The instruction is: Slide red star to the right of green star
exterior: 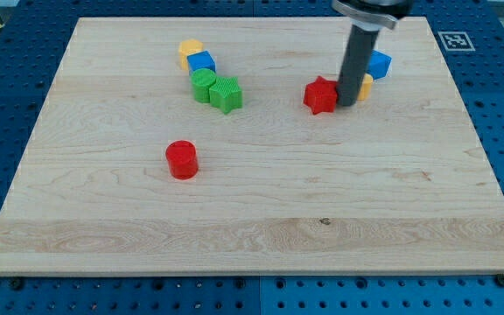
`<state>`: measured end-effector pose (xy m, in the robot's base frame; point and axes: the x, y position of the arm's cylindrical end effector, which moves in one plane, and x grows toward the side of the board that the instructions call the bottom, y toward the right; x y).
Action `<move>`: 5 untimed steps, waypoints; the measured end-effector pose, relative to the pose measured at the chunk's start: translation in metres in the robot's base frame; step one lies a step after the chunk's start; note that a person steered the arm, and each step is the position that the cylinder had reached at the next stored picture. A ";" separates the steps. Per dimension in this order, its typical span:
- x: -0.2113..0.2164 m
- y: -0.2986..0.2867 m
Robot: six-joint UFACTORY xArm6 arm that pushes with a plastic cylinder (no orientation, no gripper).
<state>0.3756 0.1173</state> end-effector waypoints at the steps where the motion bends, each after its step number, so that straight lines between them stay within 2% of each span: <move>1: -0.005 -0.020; 5: -0.005 -0.072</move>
<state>0.3706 0.0453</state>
